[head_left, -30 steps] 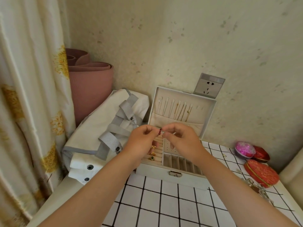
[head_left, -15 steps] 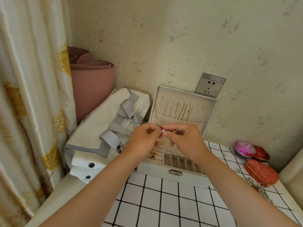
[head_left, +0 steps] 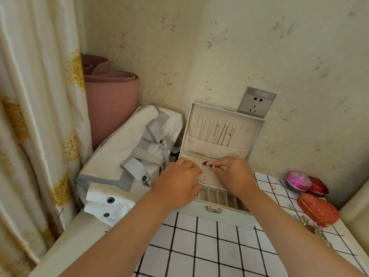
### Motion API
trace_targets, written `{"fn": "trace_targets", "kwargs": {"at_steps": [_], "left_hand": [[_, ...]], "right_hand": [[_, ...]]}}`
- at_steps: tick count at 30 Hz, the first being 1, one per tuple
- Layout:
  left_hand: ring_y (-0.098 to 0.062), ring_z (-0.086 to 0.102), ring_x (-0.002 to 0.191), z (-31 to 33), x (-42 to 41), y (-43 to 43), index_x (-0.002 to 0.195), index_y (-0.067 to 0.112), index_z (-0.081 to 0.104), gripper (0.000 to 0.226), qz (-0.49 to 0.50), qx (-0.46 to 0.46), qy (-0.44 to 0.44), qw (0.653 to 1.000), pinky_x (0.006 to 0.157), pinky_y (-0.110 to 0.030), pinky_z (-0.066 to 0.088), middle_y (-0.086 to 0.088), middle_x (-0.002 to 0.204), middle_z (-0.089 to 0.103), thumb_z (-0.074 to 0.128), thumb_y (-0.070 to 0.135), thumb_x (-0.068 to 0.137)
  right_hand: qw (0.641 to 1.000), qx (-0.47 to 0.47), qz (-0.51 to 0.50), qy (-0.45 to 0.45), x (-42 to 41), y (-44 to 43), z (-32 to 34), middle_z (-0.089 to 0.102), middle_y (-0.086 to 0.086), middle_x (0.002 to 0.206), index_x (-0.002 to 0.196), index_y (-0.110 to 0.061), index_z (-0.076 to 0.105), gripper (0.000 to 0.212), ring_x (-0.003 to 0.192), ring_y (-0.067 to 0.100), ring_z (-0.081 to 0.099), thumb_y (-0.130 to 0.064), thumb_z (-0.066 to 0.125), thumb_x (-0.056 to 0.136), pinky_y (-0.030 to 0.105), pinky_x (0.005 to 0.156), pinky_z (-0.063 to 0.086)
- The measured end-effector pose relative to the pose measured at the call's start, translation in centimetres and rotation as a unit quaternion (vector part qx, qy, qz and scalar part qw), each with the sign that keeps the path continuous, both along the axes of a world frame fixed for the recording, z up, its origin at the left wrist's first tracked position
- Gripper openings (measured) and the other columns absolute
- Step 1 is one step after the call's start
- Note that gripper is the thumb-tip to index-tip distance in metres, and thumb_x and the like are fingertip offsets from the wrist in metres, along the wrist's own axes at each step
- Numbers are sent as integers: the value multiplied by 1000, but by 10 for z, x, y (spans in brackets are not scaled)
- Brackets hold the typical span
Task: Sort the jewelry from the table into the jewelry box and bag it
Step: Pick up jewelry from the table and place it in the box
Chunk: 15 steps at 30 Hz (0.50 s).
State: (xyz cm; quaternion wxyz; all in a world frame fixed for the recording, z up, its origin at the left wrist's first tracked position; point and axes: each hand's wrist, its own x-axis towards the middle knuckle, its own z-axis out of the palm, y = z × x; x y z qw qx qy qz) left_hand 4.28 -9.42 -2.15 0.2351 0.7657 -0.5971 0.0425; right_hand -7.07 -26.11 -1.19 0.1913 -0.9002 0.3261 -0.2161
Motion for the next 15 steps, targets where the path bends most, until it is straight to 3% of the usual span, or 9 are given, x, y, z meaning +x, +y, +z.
{"fn": "trace_targets", "kwargs": {"at_steps": [5,9,15], "left_hand": [[-12,30,135,-2,-2,1,142,22,48,58,-6,56,28,998,112,-30,28,5,142,47,52,52,93],[-12,29,136,-1,-2,0,142,21,47,59,-7,59,38,997,112,-30,26,5,142,47,52,53,93],[-13,30,135,-1,-2,-1,142,22,48,58,-8,63,37,997,110,-29,27,5,141,47,51,53,94]], "right_hand": [[996,-73,29,31,10,-3,0,71,-13,110,106,-32,78,17,100,8,61,-28,68,93,22,82,47],[994,-79,55,50,10,-9,3,70,-12,106,106,-30,78,17,97,8,60,-25,68,94,15,72,40],[990,-92,94,43,4,-19,4,73,-11,100,102,-28,79,15,91,7,62,-22,73,90,27,82,51]]}}
